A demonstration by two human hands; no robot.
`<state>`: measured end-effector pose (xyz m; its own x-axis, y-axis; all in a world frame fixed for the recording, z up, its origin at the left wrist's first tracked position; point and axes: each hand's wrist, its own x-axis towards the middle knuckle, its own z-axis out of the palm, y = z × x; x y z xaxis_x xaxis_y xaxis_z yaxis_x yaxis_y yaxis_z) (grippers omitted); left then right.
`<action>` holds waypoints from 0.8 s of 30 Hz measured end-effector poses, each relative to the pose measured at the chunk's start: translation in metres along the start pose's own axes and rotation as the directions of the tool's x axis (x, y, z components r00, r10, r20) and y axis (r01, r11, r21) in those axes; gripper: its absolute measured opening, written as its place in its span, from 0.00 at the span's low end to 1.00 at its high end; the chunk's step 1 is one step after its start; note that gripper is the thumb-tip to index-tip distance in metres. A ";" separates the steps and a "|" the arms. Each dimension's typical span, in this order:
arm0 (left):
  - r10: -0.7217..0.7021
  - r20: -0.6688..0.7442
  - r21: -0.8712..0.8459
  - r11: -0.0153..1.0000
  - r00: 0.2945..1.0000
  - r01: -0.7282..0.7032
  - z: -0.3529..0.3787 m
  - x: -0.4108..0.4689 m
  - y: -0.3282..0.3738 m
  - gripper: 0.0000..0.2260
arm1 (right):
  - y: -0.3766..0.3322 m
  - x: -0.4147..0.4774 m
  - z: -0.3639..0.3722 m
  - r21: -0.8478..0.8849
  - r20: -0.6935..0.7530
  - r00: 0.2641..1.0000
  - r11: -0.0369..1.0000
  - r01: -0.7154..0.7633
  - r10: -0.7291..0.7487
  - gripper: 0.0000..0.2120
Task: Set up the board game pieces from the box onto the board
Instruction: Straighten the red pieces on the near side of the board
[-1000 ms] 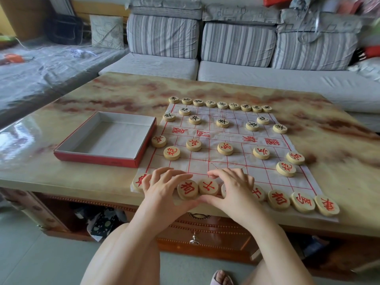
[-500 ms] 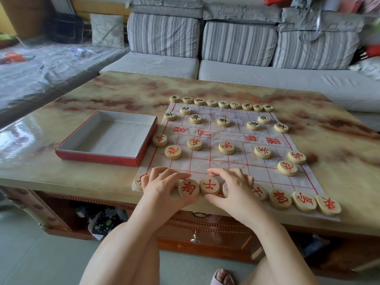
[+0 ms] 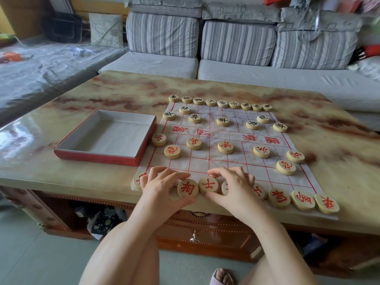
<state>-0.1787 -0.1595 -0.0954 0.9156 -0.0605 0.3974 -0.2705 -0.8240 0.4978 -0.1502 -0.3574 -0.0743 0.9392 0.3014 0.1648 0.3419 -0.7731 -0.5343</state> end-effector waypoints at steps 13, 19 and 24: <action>-0.056 -0.056 0.016 0.998 0.997 0.057 0.007 0.004 -0.003 0.24 | -0.001 -0.003 -0.003 -0.013 0.018 0.999 0.999 0.030 -0.030 0.21; -0.070 -0.042 0.019 0.997 0.997 0.071 0.007 0.006 -0.002 0.24 | -0.003 -0.002 -0.004 -0.040 0.008 0.999 0.999 0.033 -0.033 0.21; -0.080 -0.064 0.028 0.996 0.995 0.082 0.009 0.005 -0.002 0.23 | -0.002 -0.003 -0.003 -0.035 0.013 1.000 0.999 0.026 -0.025 0.20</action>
<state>-0.1714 -0.1634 -0.1010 0.9136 0.0416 0.4046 -0.1863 -0.8415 0.5072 -0.1531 -0.3587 -0.0710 0.9296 0.3281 0.1677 0.3671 -0.7842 -0.5003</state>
